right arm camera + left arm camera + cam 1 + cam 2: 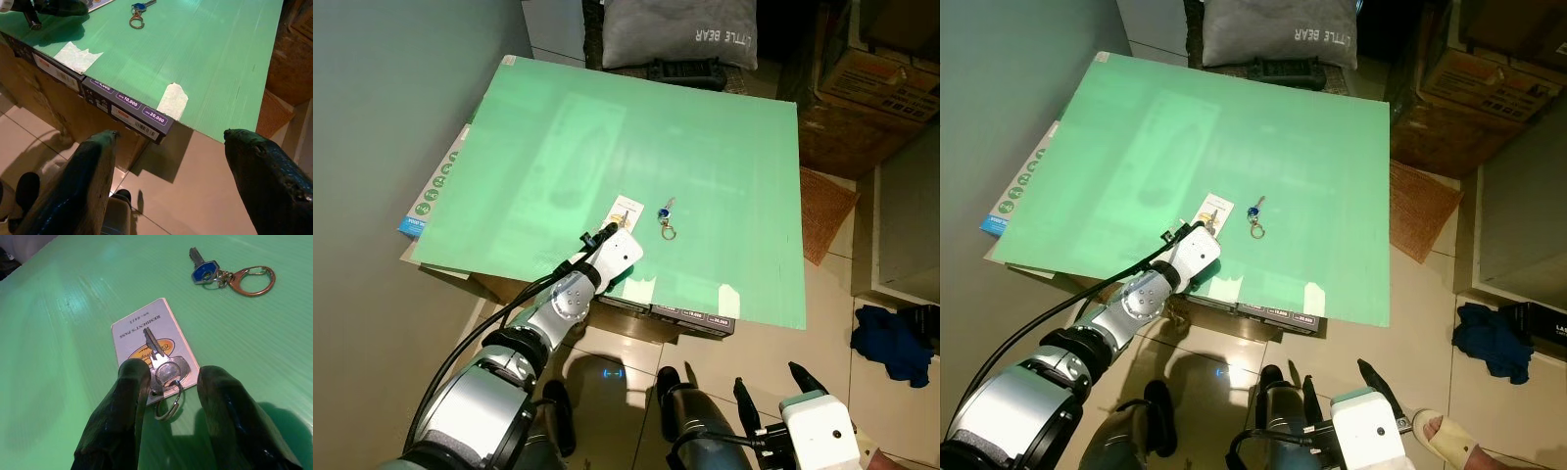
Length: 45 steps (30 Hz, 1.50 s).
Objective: Hang keys on a hook
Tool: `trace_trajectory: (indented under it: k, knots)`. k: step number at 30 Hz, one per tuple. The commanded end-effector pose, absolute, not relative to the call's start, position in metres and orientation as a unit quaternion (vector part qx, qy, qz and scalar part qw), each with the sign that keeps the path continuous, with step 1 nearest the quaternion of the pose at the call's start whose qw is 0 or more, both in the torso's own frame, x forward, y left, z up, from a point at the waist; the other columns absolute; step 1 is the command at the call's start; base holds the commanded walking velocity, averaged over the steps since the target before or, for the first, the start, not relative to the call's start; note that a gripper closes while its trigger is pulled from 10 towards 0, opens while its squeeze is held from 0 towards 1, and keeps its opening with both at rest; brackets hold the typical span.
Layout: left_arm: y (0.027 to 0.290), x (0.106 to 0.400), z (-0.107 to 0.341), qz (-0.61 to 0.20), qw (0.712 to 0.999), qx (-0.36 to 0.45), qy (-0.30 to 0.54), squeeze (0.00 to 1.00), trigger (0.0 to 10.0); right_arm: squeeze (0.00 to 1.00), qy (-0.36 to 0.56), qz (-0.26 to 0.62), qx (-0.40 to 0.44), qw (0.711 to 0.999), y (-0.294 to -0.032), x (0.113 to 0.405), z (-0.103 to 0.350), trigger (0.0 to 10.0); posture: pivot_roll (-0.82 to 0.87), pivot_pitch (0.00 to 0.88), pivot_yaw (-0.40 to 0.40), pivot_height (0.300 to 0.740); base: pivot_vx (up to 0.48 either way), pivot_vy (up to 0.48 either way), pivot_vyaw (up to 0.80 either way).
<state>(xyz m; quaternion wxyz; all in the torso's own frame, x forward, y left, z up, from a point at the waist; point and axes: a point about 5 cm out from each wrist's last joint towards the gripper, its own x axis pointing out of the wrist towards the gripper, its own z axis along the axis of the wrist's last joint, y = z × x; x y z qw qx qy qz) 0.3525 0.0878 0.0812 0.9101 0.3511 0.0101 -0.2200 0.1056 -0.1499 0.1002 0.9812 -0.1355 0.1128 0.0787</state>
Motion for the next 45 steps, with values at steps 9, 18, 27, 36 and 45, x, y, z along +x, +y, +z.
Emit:
trace_trajectory:
  k: [9, 18, 27, 36, 45]
  knots:
    - [0.095, 0.346, 0.067, -0.223, 0.9, 0.373, 0.038, 0.0, 0.0, 0.0, 0.117, 0.077, -0.141, 0.98, -0.151, 0.103, 0.101, 10.0, -0.33, 0.368, -0.021, 0.74, 0.0, 0.0, 0.0]
    - [0.101, 0.343, 0.062, -0.231, 0.891, 0.388, 0.044, 0.0, 0.0, 0.0, 0.118, 0.079, -0.141, 0.98, -0.15, 0.103, 0.1, 10.0, -0.32, 0.366, -0.021, 0.74, 0.0, 0.0, 0.0]
    - [0.095, 0.339, 0.06, -0.25, 0.887, 0.386, 0.033, 0.0, 0.0, 0.0, 0.12, 0.079, -0.142, 0.979, -0.151, 0.103, 0.1, 10.0, -0.32, 0.37, -0.025, 0.74, 0.0, 0.0, 0.0]
    - [0.086, 0.338, 0.064, -0.26, 0.894, 0.364, 0.013, 0.0, 0.0, 0.0, 0.119, 0.079, -0.142, 0.979, -0.151, 0.107, 0.098, 10.0, -0.32, 0.361, -0.02, 0.74, 0.0, 0.0, 0.0]
    - [0.088, 0.342, 0.081, -0.225, 0.957, 0.182, -0.01, 0.0, 0.0, 0.0, 0.08, 0.07, -0.134, 0.985, -0.15, 0.146, 0.091, 10.0, -0.25, 0.24, 0.013, 0.74, 0.0, 0.0, 0.0]
